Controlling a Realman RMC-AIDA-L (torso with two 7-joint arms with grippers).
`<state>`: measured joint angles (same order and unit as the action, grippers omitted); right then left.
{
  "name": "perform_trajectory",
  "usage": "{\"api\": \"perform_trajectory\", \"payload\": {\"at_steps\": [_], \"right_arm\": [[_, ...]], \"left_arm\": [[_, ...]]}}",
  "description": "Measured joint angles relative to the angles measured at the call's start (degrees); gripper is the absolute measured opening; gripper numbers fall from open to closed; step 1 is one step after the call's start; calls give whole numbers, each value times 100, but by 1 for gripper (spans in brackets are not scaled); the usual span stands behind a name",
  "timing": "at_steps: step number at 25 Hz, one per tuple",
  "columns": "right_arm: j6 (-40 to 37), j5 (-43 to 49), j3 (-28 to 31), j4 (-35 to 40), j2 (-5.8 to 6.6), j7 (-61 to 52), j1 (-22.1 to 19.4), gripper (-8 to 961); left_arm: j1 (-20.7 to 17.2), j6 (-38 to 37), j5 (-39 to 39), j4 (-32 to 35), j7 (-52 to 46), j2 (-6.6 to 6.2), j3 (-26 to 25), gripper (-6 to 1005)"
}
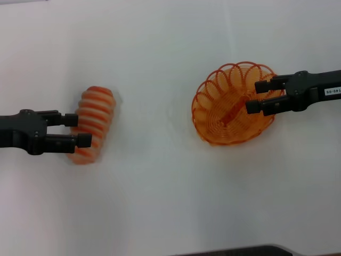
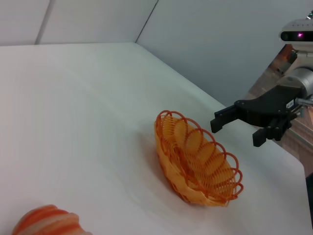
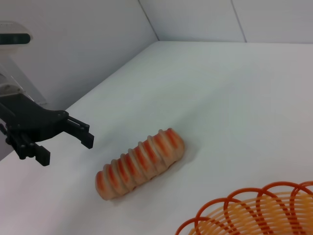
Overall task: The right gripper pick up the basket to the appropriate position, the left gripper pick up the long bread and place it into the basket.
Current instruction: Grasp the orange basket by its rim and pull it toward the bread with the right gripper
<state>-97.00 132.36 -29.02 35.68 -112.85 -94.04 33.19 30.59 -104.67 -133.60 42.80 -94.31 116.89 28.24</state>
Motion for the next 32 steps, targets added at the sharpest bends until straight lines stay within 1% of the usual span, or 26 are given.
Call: {"api": "perform_trajectory", "payload": {"at_steps": [16, 20, 23, 25, 27, 29, 32], "right_arm": [[26, 0, -50, 0, 0, -20, 32, 916], [165, -46, -6, 85, 33, -345, 98, 909], [379, -18, -39, 236, 126, -888, 277, 903], [483, 153, -92, 346, 204, -1301, 472, 899], [582, 451, -140, 525, 245, -1731, 682, 895], [717, 819, -186, 746, 240, -2140, 879, 892], [924, 1450, -279, 916, 191, -2598, 1200, 886]], "left_arm": [[23, 7, 0, 0, 0, -4, -3, 859], [15, 19, 0, 0, 0, 1, -3, 860], [16, 28, 0, 0, 0, 0, 9, 860], [24, 31, 0, 0, 0, -4, 19, 860], [30, 33, 0, 0, 1, -4, 27, 860], [34, 34, 0, 0, 3, 4, 29, 860], [46, 42, 0, 0, 7, 18, 32, 860]]}}
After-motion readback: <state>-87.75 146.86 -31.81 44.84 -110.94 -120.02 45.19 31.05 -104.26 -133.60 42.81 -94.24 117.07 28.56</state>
